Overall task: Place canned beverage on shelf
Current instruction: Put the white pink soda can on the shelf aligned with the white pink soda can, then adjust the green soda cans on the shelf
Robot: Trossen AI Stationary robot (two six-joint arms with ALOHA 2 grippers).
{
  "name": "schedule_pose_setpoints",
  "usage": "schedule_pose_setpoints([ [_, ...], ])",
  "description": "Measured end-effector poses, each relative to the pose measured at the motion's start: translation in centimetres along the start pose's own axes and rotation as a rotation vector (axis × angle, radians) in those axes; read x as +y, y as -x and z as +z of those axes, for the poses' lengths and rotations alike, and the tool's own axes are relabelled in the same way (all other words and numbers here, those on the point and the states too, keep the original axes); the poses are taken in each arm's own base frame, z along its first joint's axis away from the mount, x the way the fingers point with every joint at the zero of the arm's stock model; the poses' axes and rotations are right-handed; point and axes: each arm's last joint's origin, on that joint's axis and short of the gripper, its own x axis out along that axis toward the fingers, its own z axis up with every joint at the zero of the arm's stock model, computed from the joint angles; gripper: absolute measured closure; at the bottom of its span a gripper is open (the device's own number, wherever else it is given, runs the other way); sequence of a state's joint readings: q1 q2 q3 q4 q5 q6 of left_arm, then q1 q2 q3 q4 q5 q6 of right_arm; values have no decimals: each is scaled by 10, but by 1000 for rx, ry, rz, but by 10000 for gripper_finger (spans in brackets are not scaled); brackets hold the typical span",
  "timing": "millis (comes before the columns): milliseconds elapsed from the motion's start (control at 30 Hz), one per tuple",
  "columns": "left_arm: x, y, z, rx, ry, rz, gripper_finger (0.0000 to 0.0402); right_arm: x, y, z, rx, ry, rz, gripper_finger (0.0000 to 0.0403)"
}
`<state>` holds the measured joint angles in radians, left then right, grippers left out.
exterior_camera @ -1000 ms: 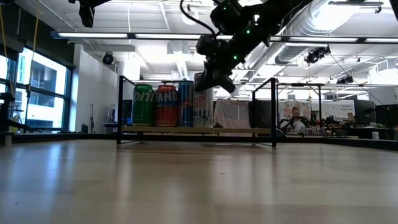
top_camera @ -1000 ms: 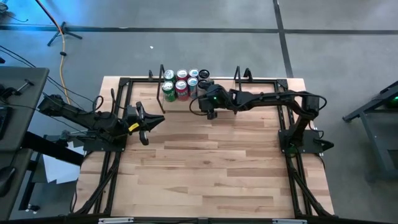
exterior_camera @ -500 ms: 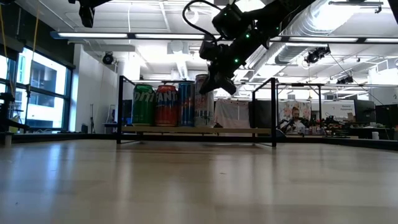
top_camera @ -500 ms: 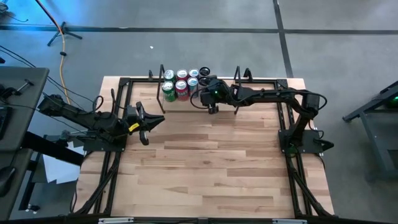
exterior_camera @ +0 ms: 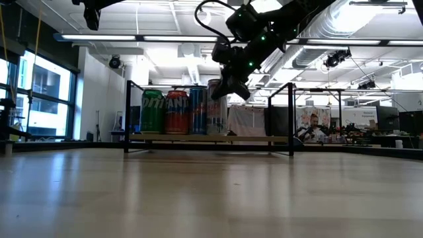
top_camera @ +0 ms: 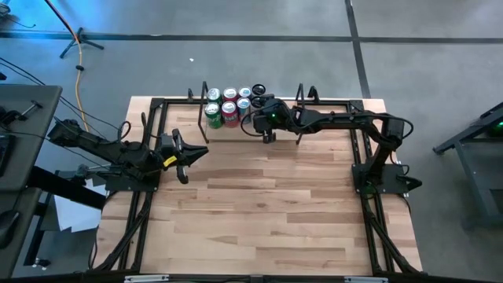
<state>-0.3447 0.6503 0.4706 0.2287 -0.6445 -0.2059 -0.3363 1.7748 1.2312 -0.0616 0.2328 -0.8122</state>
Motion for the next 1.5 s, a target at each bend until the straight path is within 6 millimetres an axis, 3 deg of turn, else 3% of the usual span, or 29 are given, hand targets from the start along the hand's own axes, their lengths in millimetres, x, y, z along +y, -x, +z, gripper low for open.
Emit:
schedule_pose_setpoints([
  [233, 0, 2, 9, -62, 35, 15, 401, 2, 4, 5, -18, -16, -6, 403],
  [467, 14, 6, 54, -104, 42, 201, 401, -2, 38, 30, -97, -150, -70, 403],
  [633, 27, 2, 101, 84, -19, 272, 401, -8, 63, 38, -139, -326, -70, 403],
  [767, 39, -14, 116, 311, -50, 279, 401, -9, 78, 40, -150, -473, -46, 403],
  [1000, 60, -54, 91, 687, -43, 214, 401, -2, 108, 50, -199, -596, 68, 403],
  [1267, 84, -89, 68, 889, -20, 296, 401, 10, 147, 50, -145, -710, 183, 403],
  [1500, 101, -122, 55, 1028, -60, 350, 401, 25, 159, 58, -135, -758, 246, 403],
])
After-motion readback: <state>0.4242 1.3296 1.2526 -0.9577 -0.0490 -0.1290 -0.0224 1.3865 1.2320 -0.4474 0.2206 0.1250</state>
